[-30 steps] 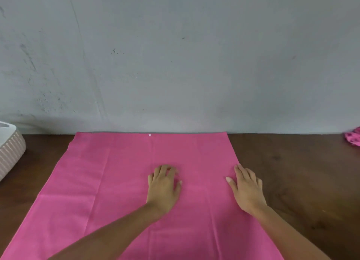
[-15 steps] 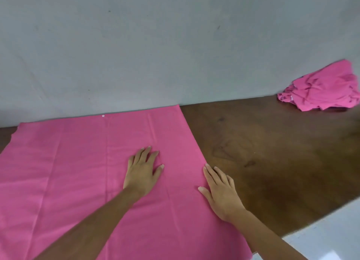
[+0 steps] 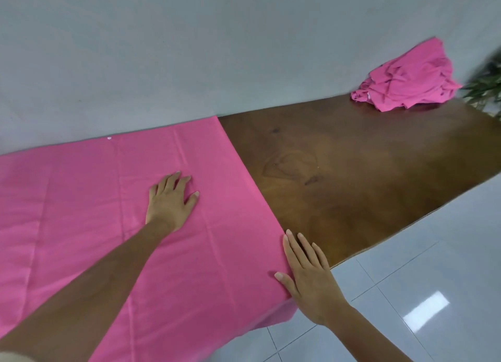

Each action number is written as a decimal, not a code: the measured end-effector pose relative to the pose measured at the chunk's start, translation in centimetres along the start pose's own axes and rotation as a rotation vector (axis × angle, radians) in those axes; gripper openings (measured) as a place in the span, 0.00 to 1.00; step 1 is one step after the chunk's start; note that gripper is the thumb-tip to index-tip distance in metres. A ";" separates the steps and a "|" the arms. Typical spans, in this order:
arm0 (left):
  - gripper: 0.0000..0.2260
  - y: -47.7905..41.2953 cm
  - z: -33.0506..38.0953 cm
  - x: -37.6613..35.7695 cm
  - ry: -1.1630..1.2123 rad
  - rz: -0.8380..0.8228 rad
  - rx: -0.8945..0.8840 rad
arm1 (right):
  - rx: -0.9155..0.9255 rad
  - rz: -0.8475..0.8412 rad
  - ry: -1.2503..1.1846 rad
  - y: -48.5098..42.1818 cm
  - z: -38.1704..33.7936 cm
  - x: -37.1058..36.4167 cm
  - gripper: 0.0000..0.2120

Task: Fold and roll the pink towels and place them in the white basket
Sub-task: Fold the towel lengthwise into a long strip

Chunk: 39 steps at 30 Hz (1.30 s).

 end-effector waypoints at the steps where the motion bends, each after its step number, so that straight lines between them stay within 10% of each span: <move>1: 0.27 0.0 0.0 -0.1 0.001 -0.001 -0.002 | -0.021 0.002 0.000 0.4 0.1 -0.2 0.40; 9: 0.27 -1.0 0.2 -0.1 0.123 -0.034 -0.027 | -0.091 -0.019 -0.033 0.5 0.4 -0.8 0.43; 19: 0.19 -6.5 11.3 -3.8 0.150 -0.347 -0.494 | -0.189 -0.067 -0.199 0.7 1.1 0.6 0.41; 27: 0.11 -10.3 14.8 -5.0 0.158 -0.482 -0.651 | -0.581 0.114 -0.477 2.2 3.5 0.9 0.09; 39: 0.06 -10.0 15.7 -4.3 0.067 -0.470 -0.687 | -0.629 0.069 -0.207 3.5 4.1 2.0 0.24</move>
Point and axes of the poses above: each hand's wrist, its own y-axis away from the middle knuckle, its own x-axis out of the back of the hand, z = x × y, the point moved 10 cm from there along -y, towards the middle knuckle, and after that the axes turned 15 degrees about y, right-handed, at the moved point
